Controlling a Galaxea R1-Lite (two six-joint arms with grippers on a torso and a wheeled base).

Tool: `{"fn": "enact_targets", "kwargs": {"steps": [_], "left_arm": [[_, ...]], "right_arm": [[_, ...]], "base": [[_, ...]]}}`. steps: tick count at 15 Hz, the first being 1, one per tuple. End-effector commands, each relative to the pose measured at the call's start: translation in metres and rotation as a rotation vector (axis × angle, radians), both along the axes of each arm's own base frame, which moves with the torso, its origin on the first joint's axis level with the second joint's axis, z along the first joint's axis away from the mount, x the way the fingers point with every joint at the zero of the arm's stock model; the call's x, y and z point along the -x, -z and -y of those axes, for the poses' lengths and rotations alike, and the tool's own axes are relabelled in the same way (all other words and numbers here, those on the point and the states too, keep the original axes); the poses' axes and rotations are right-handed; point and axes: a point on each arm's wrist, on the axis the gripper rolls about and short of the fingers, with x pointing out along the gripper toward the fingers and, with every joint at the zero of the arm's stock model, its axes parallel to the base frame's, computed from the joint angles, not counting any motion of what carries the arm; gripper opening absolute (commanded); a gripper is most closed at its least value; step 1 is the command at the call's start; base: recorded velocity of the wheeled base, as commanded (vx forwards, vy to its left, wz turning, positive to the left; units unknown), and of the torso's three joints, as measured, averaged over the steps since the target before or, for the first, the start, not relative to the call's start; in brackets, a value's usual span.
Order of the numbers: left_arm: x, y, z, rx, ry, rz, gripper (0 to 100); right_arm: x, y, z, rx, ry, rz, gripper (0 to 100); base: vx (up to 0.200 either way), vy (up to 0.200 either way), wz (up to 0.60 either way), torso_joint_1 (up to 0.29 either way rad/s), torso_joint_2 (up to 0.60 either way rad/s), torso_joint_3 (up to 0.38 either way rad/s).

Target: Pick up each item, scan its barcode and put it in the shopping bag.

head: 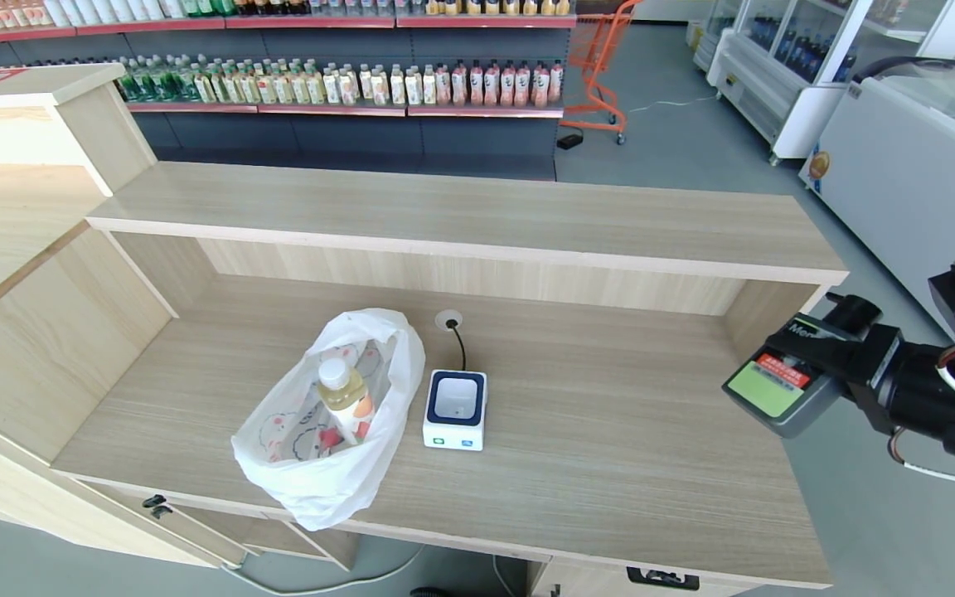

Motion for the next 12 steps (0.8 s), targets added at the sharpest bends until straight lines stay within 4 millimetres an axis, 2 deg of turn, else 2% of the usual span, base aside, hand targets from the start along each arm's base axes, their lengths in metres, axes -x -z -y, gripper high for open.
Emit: {"fn": "enact_targets", "kwargs": {"steps": [1, 4, 12], "left_arm": [[0.0000, 0.0000, 0.0000, -0.001, 0.000, 0.000, 100], [0.0000, 0.0000, 0.0000, -0.003, 0.000, 0.000, 100], [0.0000, 0.0000, 0.0000, 0.001, 0.000, 0.000, 100]], "right_arm": [[-0.0028, 0.0030, -0.0043, 0.002, -0.018, -0.012, 0], [-0.0042, 0.0031, -0.0064, 0.005, -0.028, -0.013, 0], [-0.0095, 0.0085, -0.0099, 0.008, -0.041, -0.033, 0]], "base": [[0.000, 0.000, 0.00, 0.000, 0.00, 0.000], [0.000, 0.000, 0.00, 0.000, 0.00, 0.000], [0.000, 0.200, 0.00, 0.004, 0.00, 0.005]]}}
